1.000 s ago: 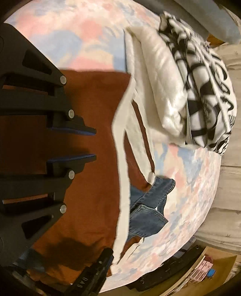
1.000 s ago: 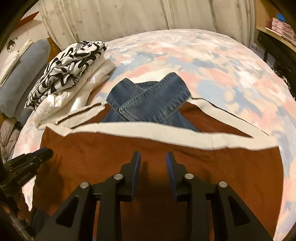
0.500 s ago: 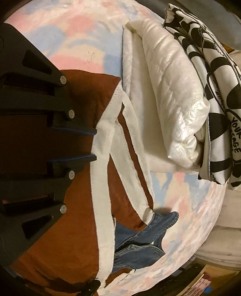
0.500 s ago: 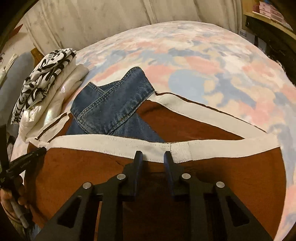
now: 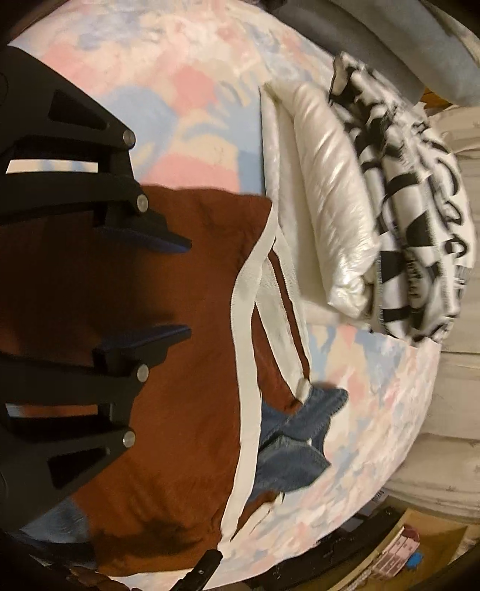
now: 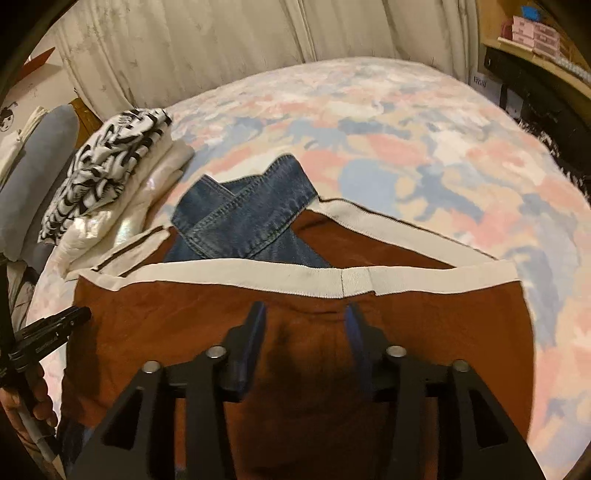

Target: Fold large clothes

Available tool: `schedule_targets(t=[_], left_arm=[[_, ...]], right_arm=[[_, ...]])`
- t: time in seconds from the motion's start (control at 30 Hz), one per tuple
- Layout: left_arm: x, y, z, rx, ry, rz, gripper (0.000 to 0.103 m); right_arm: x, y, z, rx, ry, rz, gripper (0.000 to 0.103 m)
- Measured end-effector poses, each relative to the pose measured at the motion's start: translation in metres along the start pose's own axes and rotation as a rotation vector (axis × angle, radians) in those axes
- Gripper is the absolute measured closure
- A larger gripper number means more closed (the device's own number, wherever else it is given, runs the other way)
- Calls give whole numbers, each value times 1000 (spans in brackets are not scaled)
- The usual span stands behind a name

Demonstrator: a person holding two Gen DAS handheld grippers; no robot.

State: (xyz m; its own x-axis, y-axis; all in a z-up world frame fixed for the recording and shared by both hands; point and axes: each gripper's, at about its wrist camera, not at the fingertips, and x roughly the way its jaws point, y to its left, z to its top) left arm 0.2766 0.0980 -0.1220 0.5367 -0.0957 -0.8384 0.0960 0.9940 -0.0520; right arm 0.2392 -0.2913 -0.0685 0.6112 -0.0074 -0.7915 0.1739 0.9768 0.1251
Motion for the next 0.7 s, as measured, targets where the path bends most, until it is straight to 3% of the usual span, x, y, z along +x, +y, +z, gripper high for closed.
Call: schedule_targets(t=[0.27,0.43,0.57,0.7], left_arm=[[-88,14,-37,19,-90,-16,40],[-139,31,-73,10,-128,-43,31],[-162,48,-107,-6,-109,-76,29],[-171,68,-149,-35,-46,-130,29]], right_arm=[[-96,-3,-27,-3,-64,19,51],[-158,-6,-59,-16,-93,37,39],[-198,-4,-95,-45,-98,50,29],[-232,-10,-143,-65,-68,72,28]])
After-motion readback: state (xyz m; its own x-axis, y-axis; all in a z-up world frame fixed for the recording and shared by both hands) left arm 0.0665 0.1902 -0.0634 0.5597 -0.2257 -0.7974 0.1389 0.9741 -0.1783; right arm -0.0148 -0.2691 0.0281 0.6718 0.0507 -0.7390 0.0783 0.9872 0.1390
